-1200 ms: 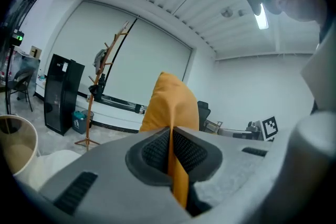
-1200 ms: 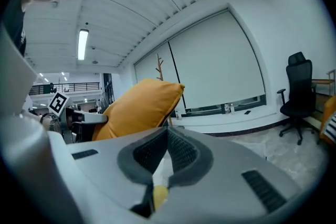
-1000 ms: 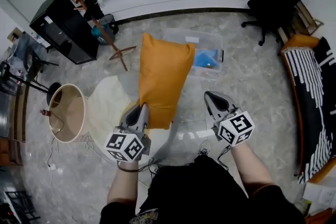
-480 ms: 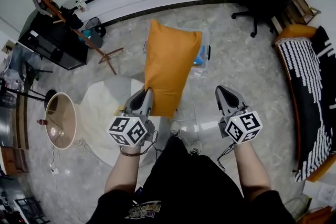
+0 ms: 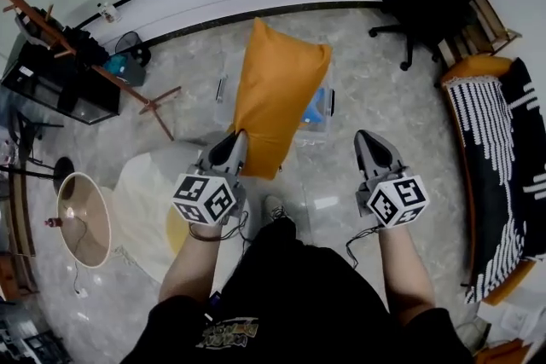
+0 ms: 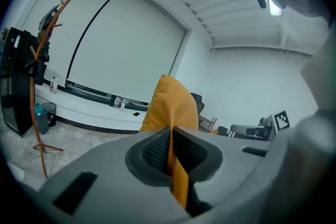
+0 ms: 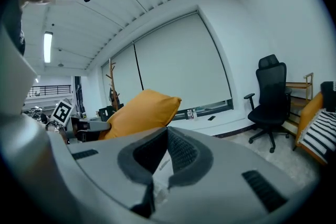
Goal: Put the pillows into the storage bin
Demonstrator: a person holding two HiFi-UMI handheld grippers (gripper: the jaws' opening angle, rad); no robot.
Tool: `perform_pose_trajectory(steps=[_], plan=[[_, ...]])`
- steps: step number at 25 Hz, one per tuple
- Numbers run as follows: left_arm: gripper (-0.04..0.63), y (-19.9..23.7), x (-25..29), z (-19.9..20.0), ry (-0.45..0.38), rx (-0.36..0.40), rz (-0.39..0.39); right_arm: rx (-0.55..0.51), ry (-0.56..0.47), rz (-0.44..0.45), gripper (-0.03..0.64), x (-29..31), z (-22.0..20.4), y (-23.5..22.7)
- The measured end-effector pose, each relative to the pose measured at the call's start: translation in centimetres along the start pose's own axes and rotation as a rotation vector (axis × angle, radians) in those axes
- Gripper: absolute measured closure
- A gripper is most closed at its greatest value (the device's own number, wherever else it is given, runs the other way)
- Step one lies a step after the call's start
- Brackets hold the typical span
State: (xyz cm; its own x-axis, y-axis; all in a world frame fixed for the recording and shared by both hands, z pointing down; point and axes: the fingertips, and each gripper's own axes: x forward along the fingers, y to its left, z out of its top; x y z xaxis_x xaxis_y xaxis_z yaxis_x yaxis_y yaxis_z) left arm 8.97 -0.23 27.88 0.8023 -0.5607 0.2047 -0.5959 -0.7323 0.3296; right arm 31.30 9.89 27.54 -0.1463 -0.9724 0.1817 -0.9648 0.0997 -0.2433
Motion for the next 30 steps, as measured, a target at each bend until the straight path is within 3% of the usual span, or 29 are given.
perform_pose_trajectory(steps=[6,11,16,24,30], plan=[[0.584,5.4,5.1,2.1,0.025,0.016,0.017,-0.005,0.023,0.003,0.612,7.8,2.0,-2.0],[0.584,8.6,7.5,2.4,0.018,-0.024,0.100,-0.017,0.068,0.072,0.613,13.3,2.2,-3.5],[0.584,9.6,10.4,1.5,0.026,-0.057,0.219,-0.008,0.111,0.198,0.614,18.9,2.1,-6.0],[0.584,9.6,15.5,-0.5,0.009,-0.161,0.494,-0.063,0.254,0.487,0.612,27.2,1.4,-10.7],[0.584,10.5,18.0,-4.1,0.014,-0.269,0.618,-0.031,0.364,0.543,0.612,30.4,-2.8,-13.1]])
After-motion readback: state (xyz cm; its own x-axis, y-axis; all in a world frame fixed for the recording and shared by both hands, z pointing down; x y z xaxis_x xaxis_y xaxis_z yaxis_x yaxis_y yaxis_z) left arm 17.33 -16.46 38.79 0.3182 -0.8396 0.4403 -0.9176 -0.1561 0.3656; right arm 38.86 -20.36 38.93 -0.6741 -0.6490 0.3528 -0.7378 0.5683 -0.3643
